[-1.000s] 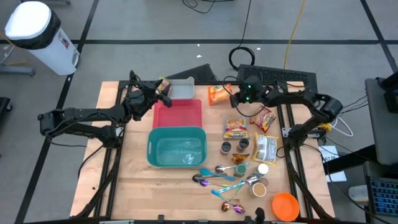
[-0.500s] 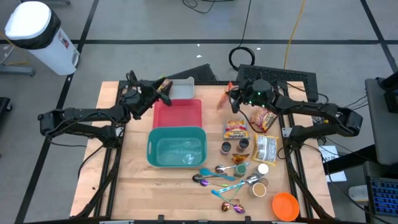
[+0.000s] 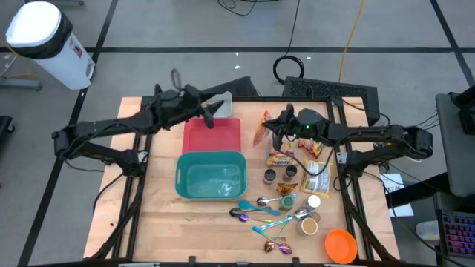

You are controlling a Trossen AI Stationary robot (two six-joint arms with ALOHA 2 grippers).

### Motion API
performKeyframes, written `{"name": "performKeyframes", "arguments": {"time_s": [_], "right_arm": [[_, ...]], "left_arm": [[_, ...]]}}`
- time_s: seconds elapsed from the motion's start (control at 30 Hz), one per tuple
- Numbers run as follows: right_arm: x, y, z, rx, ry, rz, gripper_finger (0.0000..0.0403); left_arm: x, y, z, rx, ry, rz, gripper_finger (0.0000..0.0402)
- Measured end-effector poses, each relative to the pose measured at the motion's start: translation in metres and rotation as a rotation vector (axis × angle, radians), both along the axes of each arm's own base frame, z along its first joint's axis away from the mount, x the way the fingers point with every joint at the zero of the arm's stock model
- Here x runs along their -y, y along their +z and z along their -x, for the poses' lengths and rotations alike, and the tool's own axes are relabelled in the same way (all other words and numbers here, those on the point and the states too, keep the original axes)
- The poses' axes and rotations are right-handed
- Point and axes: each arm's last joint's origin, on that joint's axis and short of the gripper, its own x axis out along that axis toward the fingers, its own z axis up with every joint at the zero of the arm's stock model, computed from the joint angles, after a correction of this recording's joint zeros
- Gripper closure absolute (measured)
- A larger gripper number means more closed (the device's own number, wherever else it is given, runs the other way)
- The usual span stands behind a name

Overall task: Pick & Place Food Item
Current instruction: Put the orange noodle pack into the gray bin

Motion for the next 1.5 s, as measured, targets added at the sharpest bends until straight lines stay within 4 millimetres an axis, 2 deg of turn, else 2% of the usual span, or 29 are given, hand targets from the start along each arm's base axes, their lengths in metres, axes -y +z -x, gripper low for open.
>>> {"name": "performKeyframes", "arguments": {"time_s": [0.1,0.23,0.4,0.6,0.87,1.03,1.17,1.23,1.33,1.5], "right_arm": [[-0.007,0.001,-0.002,-0.002,0.016,0.029,0.0403],[-0.016,0.001,-0.005,-0.011,0.059,0.061,0.0403],[-0.027,0.001,-0.007,-0.02,0.113,0.086,0.0403],[-0.041,0.005,-0.01,0.031,0.335,0.104,0.0403],[-0.045,0.006,-0.01,0.056,0.482,0.07,0.0403],[-0.044,0.006,-0.01,0.056,0.478,0.071,0.0403],[-0.044,0.006,-0.01,0.056,0.478,0.071,0.0403],[-0.044,0.005,-0.01,0.054,0.479,0.07,0.0403],[-0.044,0.005,-0.01,0.053,0.48,0.07,0.0403],[-0.044,0.005,-0.01,0.054,0.479,0.06,0.0403]], "left_arm": [[-0.005,0.004,-0.022,-0.077,-0.108,0.009,0.0142],[-0.008,0.001,-0.053,-0.16,-0.312,-0.077,0.0127],[-0.015,-0.009,-0.082,-0.257,-0.476,-0.235,0.013],[-0.021,-0.016,-0.104,-0.257,-0.589,-0.263,0.0143],[-0.014,-0.015,-0.102,-0.173,-0.931,-0.268,0.0147],[-0.014,-0.018,-0.1,-0.21,-0.92,-0.269,0.0147],[-0.009,-0.025,-0.098,-0.385,-0.853,-0.375,0.0147],[-0.005,-0.015,-0.097,-0.554,-0.79,-0.493,0.0147],[0.005,0.013,-0.095,-0.743,-0.724,-0.647,0.0147],[0.016,0.037,-0.096,-0.813,-0.847,-0.686,0.0147]]}}
